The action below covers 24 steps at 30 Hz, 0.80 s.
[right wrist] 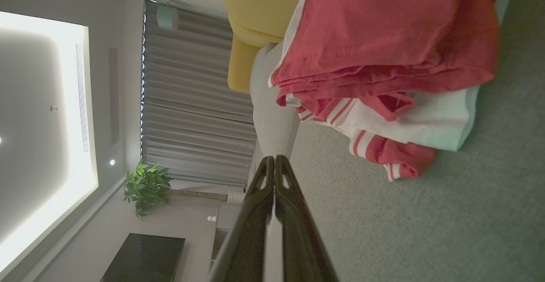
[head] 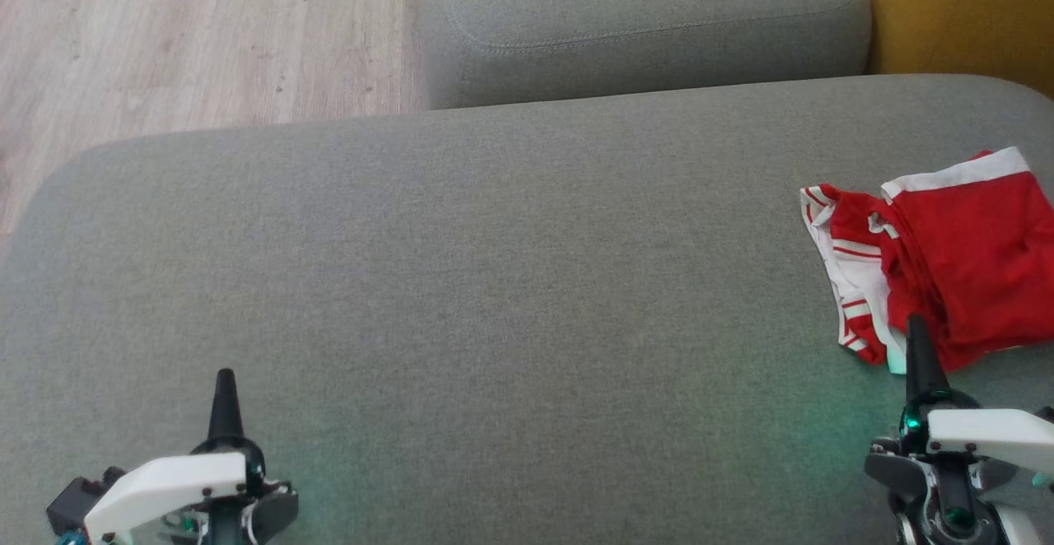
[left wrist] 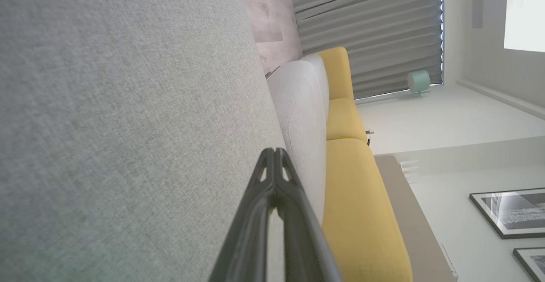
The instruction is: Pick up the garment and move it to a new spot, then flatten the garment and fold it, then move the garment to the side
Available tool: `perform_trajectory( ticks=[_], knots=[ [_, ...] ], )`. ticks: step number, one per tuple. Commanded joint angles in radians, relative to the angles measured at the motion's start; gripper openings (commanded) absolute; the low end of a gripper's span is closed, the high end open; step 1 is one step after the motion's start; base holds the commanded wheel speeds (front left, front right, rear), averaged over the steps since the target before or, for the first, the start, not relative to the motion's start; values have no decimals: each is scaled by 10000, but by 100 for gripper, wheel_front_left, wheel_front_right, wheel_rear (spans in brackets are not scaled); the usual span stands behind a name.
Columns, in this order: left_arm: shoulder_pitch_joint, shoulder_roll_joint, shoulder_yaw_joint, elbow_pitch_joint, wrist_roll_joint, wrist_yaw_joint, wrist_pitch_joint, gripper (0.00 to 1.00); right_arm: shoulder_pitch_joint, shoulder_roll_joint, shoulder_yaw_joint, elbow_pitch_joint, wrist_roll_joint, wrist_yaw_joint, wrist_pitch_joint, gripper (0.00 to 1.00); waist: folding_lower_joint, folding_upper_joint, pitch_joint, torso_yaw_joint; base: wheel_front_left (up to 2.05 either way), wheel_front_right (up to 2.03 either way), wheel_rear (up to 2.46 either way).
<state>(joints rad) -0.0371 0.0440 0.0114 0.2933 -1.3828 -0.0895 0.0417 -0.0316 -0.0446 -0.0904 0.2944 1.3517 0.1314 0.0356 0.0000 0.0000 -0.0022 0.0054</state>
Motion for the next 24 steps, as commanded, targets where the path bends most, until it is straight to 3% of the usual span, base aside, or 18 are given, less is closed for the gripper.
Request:
perform_trajectory(
  ticks=[1,24],
  knots=[
    [-547,76,430,-359,-306,-124,97,0,-535,-122,100,-413,381,-6,103,0,0,0,5,-5,0,0,0],
    [-709,82,1006,-479,-2272,-412,701,0,-755,-121,-151,-501,2637,-7,710,0,0,0,53,-54,0,0,0]
  ],
)
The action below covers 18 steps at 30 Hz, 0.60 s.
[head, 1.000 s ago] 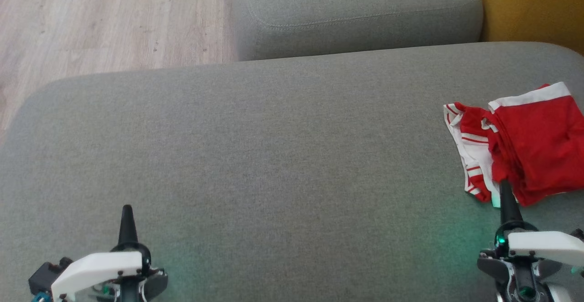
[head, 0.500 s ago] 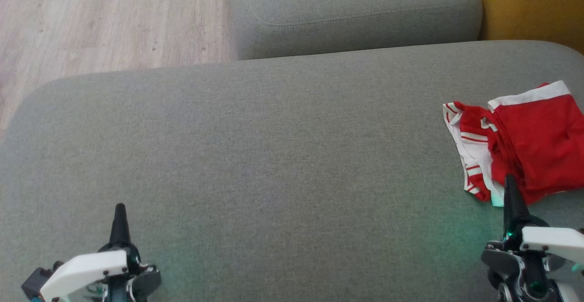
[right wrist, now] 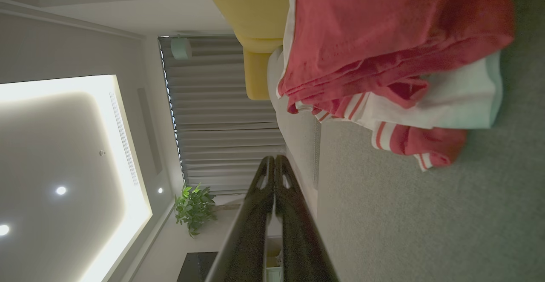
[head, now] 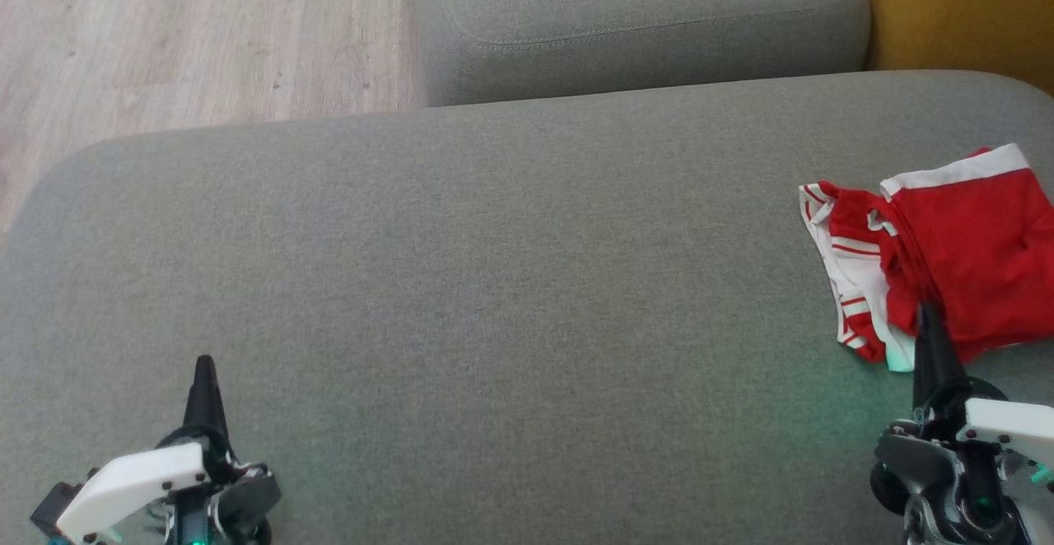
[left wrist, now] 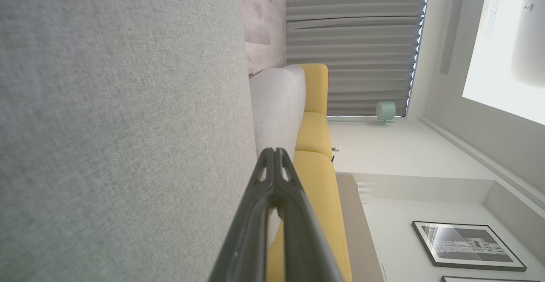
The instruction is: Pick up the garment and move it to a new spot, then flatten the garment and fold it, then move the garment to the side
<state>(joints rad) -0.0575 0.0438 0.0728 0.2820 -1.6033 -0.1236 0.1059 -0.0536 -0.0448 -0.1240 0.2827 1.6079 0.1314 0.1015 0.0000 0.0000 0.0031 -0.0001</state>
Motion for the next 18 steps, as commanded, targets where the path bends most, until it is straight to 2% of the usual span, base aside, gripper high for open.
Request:
perform_trajectory(
  ticks=[1,18],
  knots=[
    [-505,84,393,-365,-67,-71,59,0,-535,-118,183,-384,74,-7,52,0,0,0,0,1,0,0,0],
    [-505,79,400,-366,-61,-71,65,0,-537,-103,161,-383,56,-7,69,0,0,0,0,1,0,0,0]
  ],
)
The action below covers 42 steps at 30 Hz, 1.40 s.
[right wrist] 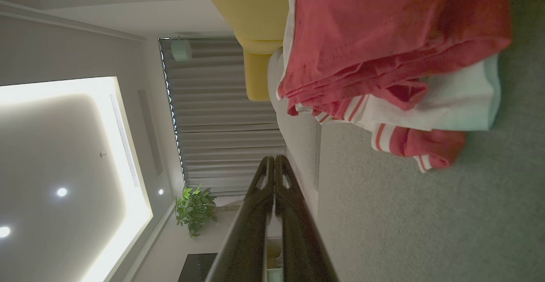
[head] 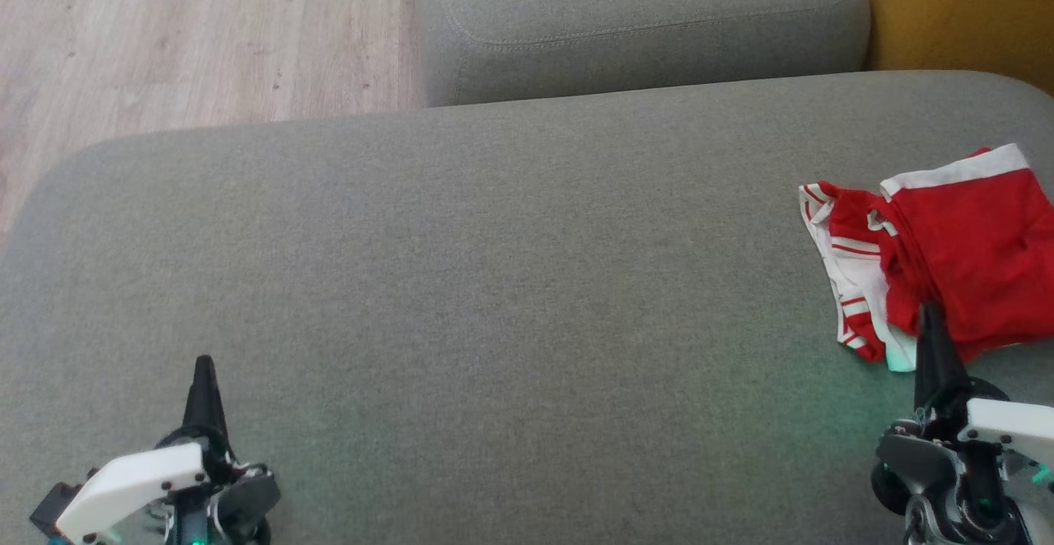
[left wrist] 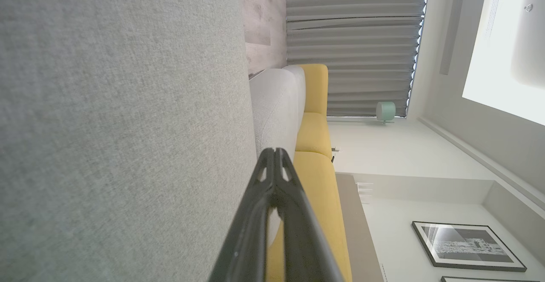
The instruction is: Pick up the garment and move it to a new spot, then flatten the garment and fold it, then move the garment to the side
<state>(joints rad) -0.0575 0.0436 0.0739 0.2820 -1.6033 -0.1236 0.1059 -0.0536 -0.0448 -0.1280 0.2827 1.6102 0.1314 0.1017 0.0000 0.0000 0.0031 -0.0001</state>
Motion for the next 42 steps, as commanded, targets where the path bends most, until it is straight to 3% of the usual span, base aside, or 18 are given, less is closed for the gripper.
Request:
perform_trajectory(
  ticks=[1,42],
  knots=[
    [-505,81,389,-366,-60,-71,65,0,-537,-102,200,-383,32,-7,68,0,0,0,0,1,0,0,0],
    [-506,73,400,-367,-52,-71,74,0,-540,-79,167,-381,4,-7,95,0,0,0,0,1,0,0,0]
  ],
)
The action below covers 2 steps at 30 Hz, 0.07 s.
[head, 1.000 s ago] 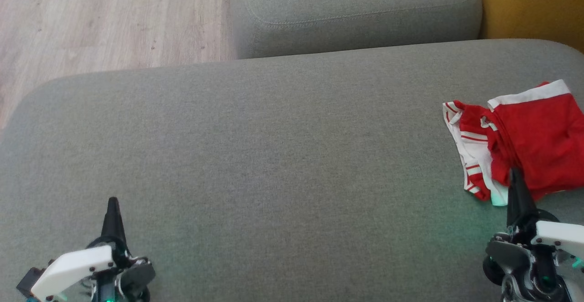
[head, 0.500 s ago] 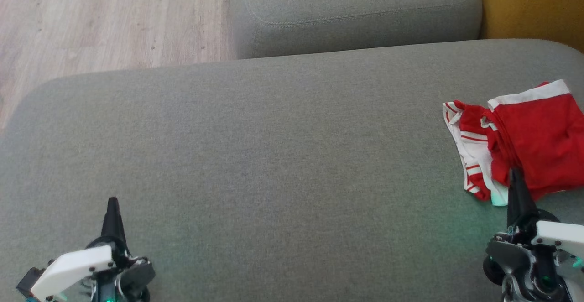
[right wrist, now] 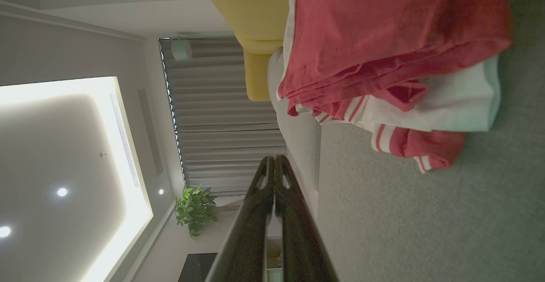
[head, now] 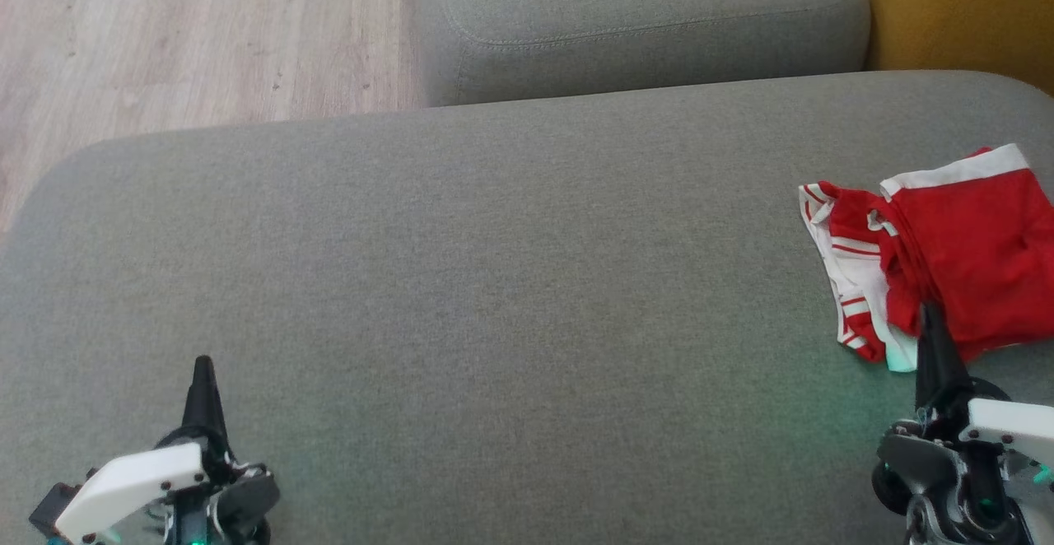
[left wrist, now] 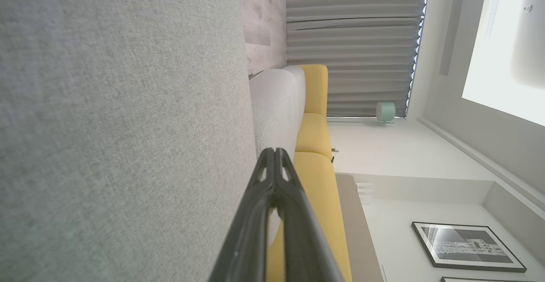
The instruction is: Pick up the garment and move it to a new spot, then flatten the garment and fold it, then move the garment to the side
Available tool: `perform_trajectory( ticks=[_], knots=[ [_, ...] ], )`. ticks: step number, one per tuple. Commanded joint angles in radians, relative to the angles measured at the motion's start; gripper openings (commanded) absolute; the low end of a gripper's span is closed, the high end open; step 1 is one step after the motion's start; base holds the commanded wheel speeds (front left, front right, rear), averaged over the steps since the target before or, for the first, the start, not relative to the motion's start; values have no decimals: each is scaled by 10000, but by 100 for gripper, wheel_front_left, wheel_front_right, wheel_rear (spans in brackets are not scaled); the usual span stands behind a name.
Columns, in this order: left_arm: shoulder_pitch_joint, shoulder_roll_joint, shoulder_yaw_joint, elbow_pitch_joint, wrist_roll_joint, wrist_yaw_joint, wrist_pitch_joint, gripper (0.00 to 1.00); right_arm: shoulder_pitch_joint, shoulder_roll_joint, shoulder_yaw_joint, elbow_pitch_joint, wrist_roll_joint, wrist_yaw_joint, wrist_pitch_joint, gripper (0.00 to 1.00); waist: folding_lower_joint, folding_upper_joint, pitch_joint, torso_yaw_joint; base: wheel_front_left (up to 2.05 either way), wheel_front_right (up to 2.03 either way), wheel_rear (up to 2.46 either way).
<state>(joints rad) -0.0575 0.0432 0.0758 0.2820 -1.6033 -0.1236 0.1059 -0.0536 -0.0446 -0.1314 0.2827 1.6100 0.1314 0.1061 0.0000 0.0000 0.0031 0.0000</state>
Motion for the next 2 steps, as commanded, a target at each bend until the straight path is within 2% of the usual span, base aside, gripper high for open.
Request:
perform_trajectory(
  ticks=[1,2],
  knots=[
    [-506,77,381,-367,-51,-71,74,0,-540,-81,201,-381,6,-7,51,0,0,0,0,0,0,0,0],
    [-506,77,381,-367,-51,-71,74,0,-540,-81,201,-381,6,-7,51,0,0,0,0,0,0,0,0]
  ],
)
